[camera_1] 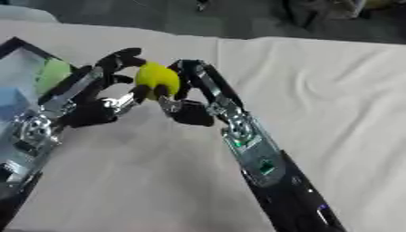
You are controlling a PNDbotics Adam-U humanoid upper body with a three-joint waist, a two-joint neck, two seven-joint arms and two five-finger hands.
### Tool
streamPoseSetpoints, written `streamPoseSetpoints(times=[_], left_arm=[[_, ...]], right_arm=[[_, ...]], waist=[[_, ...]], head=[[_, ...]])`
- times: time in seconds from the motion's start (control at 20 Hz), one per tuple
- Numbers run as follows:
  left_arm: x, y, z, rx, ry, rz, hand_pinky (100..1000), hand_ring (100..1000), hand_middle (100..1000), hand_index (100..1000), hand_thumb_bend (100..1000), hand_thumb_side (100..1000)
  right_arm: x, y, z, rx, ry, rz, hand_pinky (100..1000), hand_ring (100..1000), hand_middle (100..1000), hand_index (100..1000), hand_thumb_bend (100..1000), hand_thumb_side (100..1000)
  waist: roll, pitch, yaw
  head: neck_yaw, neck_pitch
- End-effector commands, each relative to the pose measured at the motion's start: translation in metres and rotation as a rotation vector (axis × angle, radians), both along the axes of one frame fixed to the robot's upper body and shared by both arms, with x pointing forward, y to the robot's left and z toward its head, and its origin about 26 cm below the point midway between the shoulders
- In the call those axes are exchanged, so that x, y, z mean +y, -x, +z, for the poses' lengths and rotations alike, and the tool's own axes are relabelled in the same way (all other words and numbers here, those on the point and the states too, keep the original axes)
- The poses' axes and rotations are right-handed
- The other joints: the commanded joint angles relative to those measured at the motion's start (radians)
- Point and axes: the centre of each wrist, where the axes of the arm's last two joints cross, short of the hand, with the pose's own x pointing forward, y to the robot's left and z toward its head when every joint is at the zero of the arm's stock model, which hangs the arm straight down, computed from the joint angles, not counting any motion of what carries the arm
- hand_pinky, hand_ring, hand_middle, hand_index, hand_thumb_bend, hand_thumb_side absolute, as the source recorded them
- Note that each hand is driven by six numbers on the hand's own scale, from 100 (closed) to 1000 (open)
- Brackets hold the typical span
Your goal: Pick up the objects with one hand, pass them to the other hand, and then place them into the box on the other side of the table.
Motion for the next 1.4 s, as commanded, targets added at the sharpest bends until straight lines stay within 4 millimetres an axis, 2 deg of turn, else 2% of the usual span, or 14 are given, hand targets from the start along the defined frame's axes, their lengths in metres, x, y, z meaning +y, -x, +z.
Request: streamPoseSetpoints(times=[0.05, 0.35, 0.45, 0.55, 0.6, 0.65, 0.7, 0.8, 1.05, 1.2, 1.25, 1.4], left_arm=[[-0.0001, -0.0017, 0.0039, 0.015, -0.013, -0.019, 891, 1000, 1000, 883, 305, 629], [0.0007, -0.0039, 0.0014, 0.055, -0.036, -0.051, 887, 1000, 1000, 874, 295, 650], [0.0009, -0.0043, 0.0012, 0.061, -0.033, -0.056, 876, 1000, 1000, 853, 247, 651], [0.0011, -0.0046, 0.0013, 0.068, -0.012, -0.054, 859, 1000, 1000, 828, 144, 629], [0.0013, -0.0046, 0.0016, 0.070, 0.005, -0.048, 842, 1000, 1000, 788, 100, 591], [0.0013, -0.0046, 0.0019, 0.071, 0.022, -0.043, 834, 1000, 1000, 771, 100, 573], [0.0014, -0.0045, 0.0021, 0.074, 0.044, -0.037, 814, 1000, 973, 738, 100, 550], [0.0013, -0.0043, 0.0024, 0.080, 0.089, -0.029, 792, 998, 941, 707, 100, 574], [0.0003, -0.0033, 0.0028, 0.090, 0.177, -0.041, 731, 907, 828, 574, 100, 497], [0.0002, -0.0036, 0.0019, 0.092, 0.180, -0.041, 717, 877, 776, 511, 100, 482], [0.0002, -0.0037, 0.0017, 0.093, 0.178, -0.041, 709, 864, 755, 485, 100, 481], [-0.0001, -0.0036, 0.0016, 0.090, 0.171, -0.045, 692, 835, 700, 422, 100, 469]], right_arm=[[0.0021, 0.0033, 0.0139, -0.037, -0.019, 0.031, 461, 405, 218, 452, 100, 145], [0.0017, 0.0032, 0.0139, -0.030, -0.019, 0.049, 459, 404, 216, 450, 100, 147], [0.0016, 0.0030, 0.0136, -0.027, -0.015, 0.052, 458, 404, 216, 450, 100, 148], [0.0015, 0.0028, 0.0133, -0.024, -0.011, 0.052, 458, 404, 216, 450, 100, 170], [0.0014, 0.0027, 0.0133, -0.023, -0.010, 0.052, 458, 404, 216, 451, 100, 185], [0.0013, 0.0026, 0.0132, -0.022, -0.009, 0.051, 458, 404, 217, 452, 100, 193], [0.0012, 0.0025, 0.0130, -0.021, -0.007, 0.051, 459, 406, 218, 453, 100, 196], [0.0013, 0.0023, 0.0127, -0.017, -0.001, 0.051, 459, 407, 220, 456, 100, 194], [0.0011, 0.0018, 0.0121, -0.004, 0.015, 0.048, 465, 416, 234, 469, 100, 225], [0.0009, 0.0018, 0.0125, -0.004, 0.015, 0.040, 474, 424, 244, 478, 100, 245], [0.0010, 0.0019, 0.0126, -0.004, 0.014, 0.039, 477, 428, 249, 483, 100, 264], [0.0010, 0.0021, 0.0131, -0.008, 0.009, 0.035, 506, 458, 296, 520, 100, 404]], waist=[[0.016, 0.001, 0.000], [0.016, 0.001, 0.000], [0.015, 0.001, 0.000], [0.015, 0.001, 0.001], [0.015, 0.001, 0.001], [0.015, 0.001, 0.001], [0.015, 0.001, 0.001], [0.015, 0.001, 0.001], [0.016, 0.001, 0.001], [0.016, 0.001, 0.000], [0.016, 0.001, 0.000], [0.016, 0.002, 0.000]], head=[[0.003, -0.010], [0.004, -0.009], [0.004, -0.009], [0.003, -0.008], [0.003, -0.008], [0.003, -0.008], [0.003, -0.008], [0.002, -0.008], [0.002, -0.007], [0.002, -0.006], [0.002, -0.006], [0.002, -0.005]])
